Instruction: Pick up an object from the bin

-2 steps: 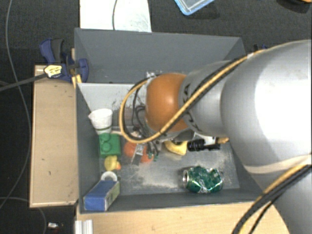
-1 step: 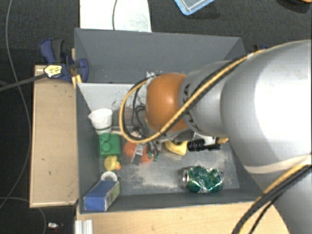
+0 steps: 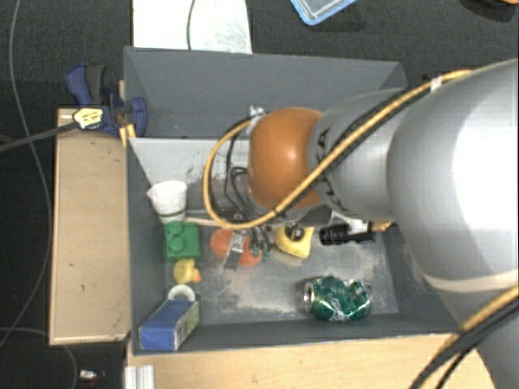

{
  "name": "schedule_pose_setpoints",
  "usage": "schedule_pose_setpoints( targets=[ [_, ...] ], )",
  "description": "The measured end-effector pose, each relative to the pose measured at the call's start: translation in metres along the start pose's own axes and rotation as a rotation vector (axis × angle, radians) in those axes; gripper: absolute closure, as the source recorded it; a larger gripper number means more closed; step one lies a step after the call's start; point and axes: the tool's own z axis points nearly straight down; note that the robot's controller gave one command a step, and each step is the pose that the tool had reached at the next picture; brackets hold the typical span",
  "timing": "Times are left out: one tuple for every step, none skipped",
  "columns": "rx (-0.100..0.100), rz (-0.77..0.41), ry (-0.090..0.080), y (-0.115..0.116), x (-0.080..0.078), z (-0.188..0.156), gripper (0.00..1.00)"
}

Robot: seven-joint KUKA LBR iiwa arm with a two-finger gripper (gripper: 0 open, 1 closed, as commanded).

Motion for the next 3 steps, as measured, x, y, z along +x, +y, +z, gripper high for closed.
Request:
schedule_pose_setpoints(
  targets=[
    [-0.004, -0.001, -0.007, 0.001, -0.002, -0.035, 1.00],
    [-0.006, -0.001, -0.009, 0.002, -0.003, -0.057, 1.00],
    [-0.001, -0.001, -0.001, 0.001, -0.001, -0.084, 1.00]
  ],
)
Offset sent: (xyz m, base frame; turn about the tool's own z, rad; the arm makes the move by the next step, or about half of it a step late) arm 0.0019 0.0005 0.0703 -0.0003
